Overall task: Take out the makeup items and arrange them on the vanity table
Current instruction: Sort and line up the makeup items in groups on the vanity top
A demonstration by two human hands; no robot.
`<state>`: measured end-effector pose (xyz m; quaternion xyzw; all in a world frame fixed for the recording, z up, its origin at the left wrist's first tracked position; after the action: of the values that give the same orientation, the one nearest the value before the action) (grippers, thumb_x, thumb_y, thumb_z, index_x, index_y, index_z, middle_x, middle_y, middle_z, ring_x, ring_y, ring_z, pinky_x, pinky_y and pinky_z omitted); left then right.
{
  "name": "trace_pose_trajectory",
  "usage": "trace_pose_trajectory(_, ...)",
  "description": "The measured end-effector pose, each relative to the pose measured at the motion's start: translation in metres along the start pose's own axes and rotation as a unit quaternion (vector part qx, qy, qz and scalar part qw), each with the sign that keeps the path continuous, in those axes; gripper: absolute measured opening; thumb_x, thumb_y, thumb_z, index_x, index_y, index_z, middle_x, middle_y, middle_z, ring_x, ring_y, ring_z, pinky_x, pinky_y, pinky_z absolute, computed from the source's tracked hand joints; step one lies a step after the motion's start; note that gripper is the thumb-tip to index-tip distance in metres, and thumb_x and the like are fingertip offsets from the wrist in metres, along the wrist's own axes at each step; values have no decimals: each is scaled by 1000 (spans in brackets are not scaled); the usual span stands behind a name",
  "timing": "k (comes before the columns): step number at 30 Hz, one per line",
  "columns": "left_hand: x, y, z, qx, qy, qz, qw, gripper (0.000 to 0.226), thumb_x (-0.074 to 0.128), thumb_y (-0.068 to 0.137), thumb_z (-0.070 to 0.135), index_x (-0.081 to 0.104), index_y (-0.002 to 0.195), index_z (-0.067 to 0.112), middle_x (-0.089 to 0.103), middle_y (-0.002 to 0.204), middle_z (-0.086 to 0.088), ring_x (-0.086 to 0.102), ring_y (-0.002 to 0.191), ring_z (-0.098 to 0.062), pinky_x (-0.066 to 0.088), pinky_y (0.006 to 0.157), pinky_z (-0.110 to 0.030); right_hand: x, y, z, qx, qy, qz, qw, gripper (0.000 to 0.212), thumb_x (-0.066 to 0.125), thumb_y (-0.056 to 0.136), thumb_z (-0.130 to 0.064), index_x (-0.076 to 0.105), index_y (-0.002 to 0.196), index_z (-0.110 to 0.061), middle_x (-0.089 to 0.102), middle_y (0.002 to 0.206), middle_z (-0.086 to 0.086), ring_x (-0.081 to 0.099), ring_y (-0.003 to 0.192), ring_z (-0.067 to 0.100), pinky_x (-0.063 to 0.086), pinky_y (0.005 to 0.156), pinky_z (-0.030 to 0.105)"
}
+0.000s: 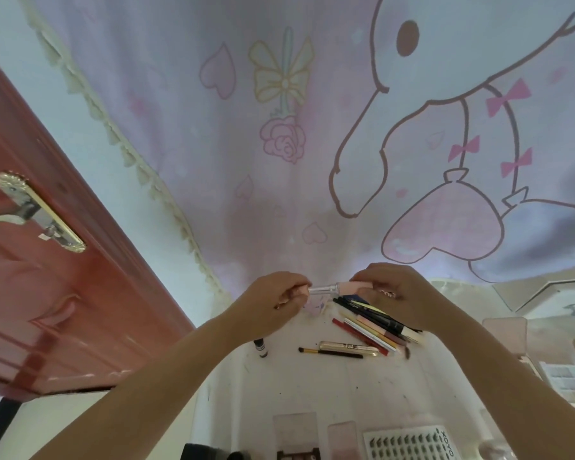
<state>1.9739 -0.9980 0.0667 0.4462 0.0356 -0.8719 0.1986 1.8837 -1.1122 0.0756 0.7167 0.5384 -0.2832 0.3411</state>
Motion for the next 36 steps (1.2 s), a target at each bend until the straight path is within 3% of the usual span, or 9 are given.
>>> trace_pose_trajectory(5,14,-1,-5,-26,-59,-49,997,21,47,91,12,61,108,12,47,69,17,43,59,-1,47,59,-22,12,-1,7,10,9,-21,1000,18,56,87,-10,67,100,-7,57,76,-6,52,67,3,41,64,5)
trace_pose_trajectory(9,28,2,-13,-50,-73,-81,993,17,51,89,13,62,102,15,45,64,17,44,53,4,38,52,-10,30,4,12,34,21,-46,998,24,56,87,-15,64,109,-10,66,94,9,60,84,21,45,75,19)
trace_pose_trajectory(15,42,10,-37,-100,-39,-80,991,15,55,88,24,65,91,14,46,59,12,42,46,0,40,53,-15,65,12,29,112,103,-68,986,30,56,88,-17,54,118,-16,63,104,2,60,89,13,41,72,1)
trace_pose_trajectory(18,48,13,-57,-117,46,-100,987,20,53,88,28,66,90,13,48,63,9,43,51,-2,38,56,-18,83,13,49,159,166,-63,971,32,53,89,-12,52,121,-13,62,107,1,58,94,12,43,77,5)
trace_pose_trajectory(21,56,19,-83,-139,203,-156,957,25,48,88,32,63,89,11,42,66,6,44,65,-11,35,60,-22,109,4,90,248,114,-77,959,28,47,91,-13,55,116,-7,60,112,6,57,106,22,42,87,19)
trace_pose_trajectory(26,92,32,-119,-148,353,-278,881,16,50,88,20,62,88,9,32,62,3,51,75,-21,34,55,-24,152,-29,150,307,-132,-182,925,38,42,92,-18,44,129,-14,49,129,6,43,121,23,41,97,31)
trace_pose_trajectory(28,110,37,-131,-136,391,-306,857,15,51,88,11,62,97,7,31,62,3,53,78,-20,33,53,-24,165,-39,161,305,-149,-182,923,40,43,90,-12,43,130,-15,47,130,5,40,121,24,41,98,32)
trace_pose_trajectory(32,136,39,-155,-141,435,-329,826,18,50,87,3,61,102,4,55,84,-3,57,86,-23,31,50,-24,184,-48,169,292,-131,-174,931,40,48,87,-6,44,127,-14,44,127,6,40,119,22,42,95,30)
trace_pose_trajectory(36,149,42,-166,-131,458,-333,814,18,49,90,10,60,105,5,58,105,-7,58,97,-25,42,69,-30,184,-46,173,264,-168,-159,936,34,49,87,-6,50,121,-12,49,121,6,42,112,21,42,90,29)
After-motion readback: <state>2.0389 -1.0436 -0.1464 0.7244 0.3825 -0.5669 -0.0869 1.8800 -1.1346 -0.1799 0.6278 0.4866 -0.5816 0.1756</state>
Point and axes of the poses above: each hand's wrist, its own y-axis towards the middle knuckle, its own x-axis out of the palm, z = x × y, the point moved 8 cm from there along y, towards the middle knuckle
